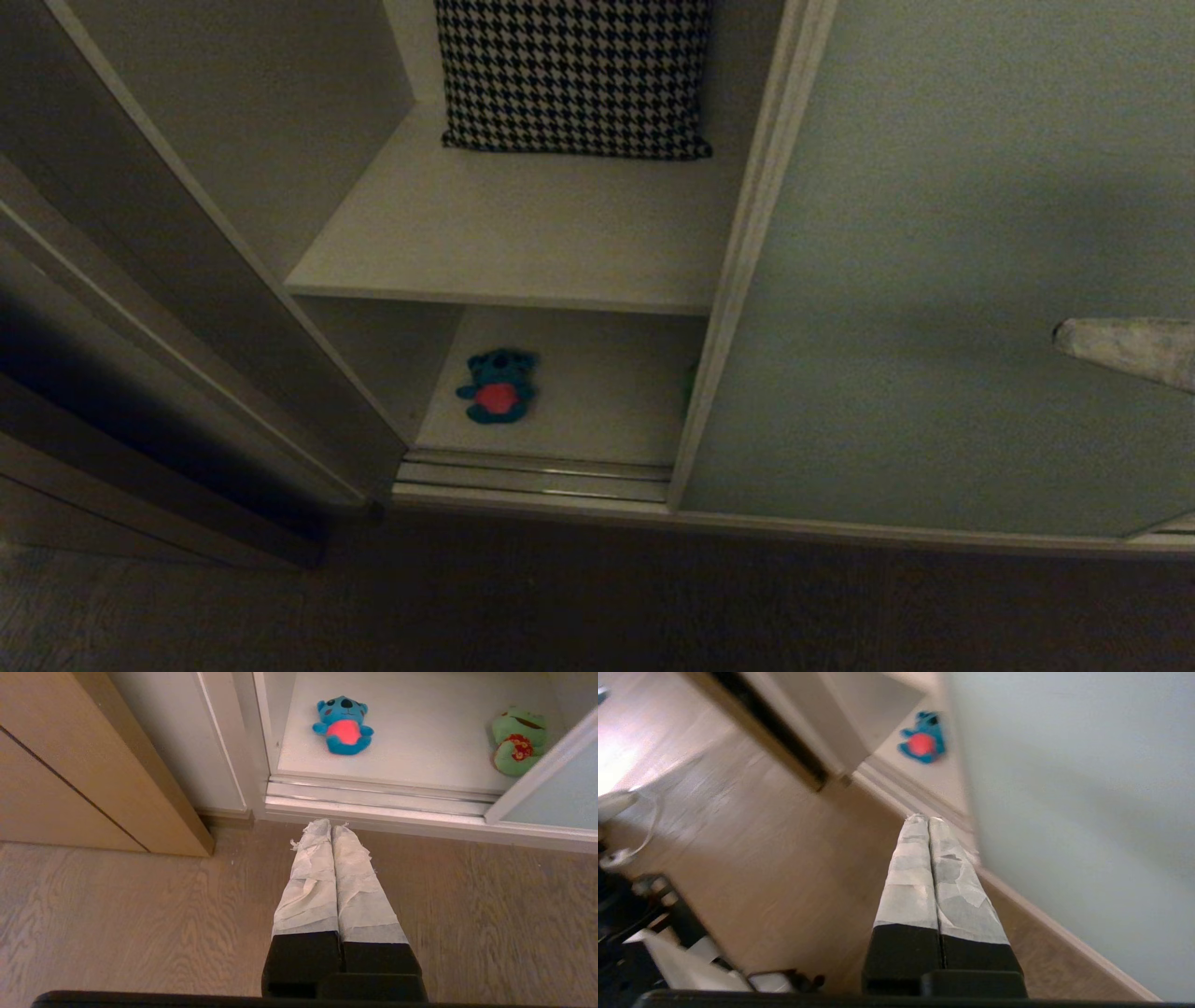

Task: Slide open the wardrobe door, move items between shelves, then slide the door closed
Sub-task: Close the door

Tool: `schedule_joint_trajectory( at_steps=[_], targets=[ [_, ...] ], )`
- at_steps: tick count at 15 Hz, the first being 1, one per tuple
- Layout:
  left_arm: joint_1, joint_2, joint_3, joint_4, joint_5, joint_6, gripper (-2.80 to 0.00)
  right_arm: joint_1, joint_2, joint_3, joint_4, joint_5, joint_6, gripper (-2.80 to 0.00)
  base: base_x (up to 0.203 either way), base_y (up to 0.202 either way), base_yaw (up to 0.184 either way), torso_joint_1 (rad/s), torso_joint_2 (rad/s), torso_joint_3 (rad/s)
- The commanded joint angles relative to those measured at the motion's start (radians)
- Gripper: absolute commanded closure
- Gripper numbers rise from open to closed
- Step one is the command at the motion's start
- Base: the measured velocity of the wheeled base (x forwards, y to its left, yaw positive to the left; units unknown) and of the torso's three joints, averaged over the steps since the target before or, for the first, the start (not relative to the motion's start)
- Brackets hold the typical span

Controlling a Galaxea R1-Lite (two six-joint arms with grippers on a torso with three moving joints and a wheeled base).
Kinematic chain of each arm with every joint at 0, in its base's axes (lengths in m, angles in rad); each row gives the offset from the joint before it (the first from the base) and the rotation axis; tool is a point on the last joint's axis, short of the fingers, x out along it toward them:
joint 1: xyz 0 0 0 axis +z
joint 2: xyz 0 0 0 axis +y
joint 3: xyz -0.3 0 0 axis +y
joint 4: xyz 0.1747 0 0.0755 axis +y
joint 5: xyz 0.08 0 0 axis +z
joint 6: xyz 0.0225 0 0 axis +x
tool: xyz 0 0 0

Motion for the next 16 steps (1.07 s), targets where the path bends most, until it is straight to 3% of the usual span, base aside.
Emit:
schedule_joint_trajectory(
  at_steps=[1, 6, 10, 13, 16],
  targets=[
    [0.001, 0.001, 0.000, 0.000, 0.000, 0.000, 0.00, -0.011, -0.044, 0.014, 0.003, 0.000, 0.001, 0.00, 0.000, 0.000, 0.000, 0.000, 0.00, 0.000],
    [0.001, 0.001, 0.000, 0.000, 0.000, 0.000, 0.00, -0.012, -0.058, 0.058, -0.002, 0.001, -0.006, 0.00, 0.000, 0.000, 0.000, 0.000, 0.00, 0.000],
    [-0.001, 0.001, 0.000, 0.000, 0.000, 0.000, 0.00, -0.007, 0.008, 0.005, -0.007, -0.036, -0.045, 0.00, 0.000, 0.000, 0.000, 0.000, 0.00, 0.000],
    [0.001, 0.001, 0.000, 0.000, 0.000, 0.000, 0.00, 0.013, 0.096, -0.009, -0.158, -0.071, -0.087, 0.00, 0.000, 0.000, 0.000, 0.000, 0.00, 0.000],
    [0.001, 0.001, 0.000, 0.000, 0.000, 0.000, 0.00, 0.093, 0.206, -0.069, -0.273, -0.110, -0.104, 0.00, 0.000, 0.000, 0.000, 0.000, 0.00, 0.000]
  ],
)
